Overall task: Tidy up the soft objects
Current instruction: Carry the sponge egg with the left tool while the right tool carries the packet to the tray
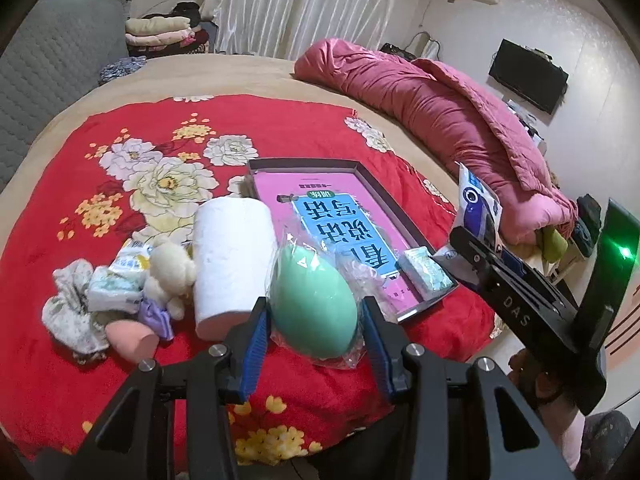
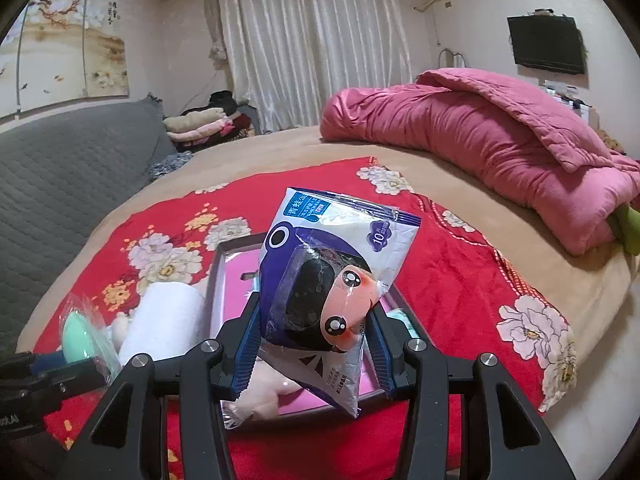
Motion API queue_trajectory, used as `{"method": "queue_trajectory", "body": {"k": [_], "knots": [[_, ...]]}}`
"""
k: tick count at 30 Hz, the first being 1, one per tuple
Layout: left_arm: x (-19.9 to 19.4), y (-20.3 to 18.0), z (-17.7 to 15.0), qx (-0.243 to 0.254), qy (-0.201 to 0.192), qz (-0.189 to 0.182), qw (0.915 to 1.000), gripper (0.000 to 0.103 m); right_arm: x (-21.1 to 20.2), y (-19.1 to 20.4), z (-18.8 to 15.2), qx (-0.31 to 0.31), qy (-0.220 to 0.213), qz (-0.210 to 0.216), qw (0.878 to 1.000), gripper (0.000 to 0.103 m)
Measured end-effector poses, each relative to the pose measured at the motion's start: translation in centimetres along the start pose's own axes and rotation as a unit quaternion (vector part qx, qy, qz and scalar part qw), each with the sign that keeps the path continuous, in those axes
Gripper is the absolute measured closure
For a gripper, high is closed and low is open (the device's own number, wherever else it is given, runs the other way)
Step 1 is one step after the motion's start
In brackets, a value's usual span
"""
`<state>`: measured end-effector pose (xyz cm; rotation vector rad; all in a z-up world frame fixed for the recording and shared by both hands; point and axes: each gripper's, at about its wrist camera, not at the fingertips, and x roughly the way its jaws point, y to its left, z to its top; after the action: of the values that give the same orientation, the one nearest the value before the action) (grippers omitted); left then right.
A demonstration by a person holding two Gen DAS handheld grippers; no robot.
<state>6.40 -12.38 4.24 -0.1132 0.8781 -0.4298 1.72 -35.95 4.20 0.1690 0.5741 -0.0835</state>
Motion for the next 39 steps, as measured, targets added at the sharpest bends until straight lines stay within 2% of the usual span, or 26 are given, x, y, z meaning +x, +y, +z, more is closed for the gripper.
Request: {"method": "queue_trajectory", "body": {"k": [10,18,29,36,39], "knots": [[4.5,-3.4,0.4,0.044,0.036,-0.007,0.9983,0.058,0.8,-2.0,-0.4,0.028,0.006,-0.014,0.999,0.053],[8.7,-5.5,-0.7,0.070,0.072,-0.001,0.9950,0.058,2.2,-2.5,-0.9,0.028,0.035,-0.008,0.999,0.053],[10.8,-5.1,0.1,0.065,0.078,0.003,0.9948,0.058,3.4,-1.2,-1.3,-0.006,0.057,0.008,0.998,0.053],[11.7,-4.8,0.6,0.064,0.088,0.009,0.9941,0.058,4.9,-1.5,-1.3,-0.009,0.090,0.024,0.996,0.053],[12.1,-4.5,0.7,0.064,0.098,0.007,0.9931,0.058,5.8,-0.9,-1.1,-0.052,0.103,0.009,0.993,0.053]]}}
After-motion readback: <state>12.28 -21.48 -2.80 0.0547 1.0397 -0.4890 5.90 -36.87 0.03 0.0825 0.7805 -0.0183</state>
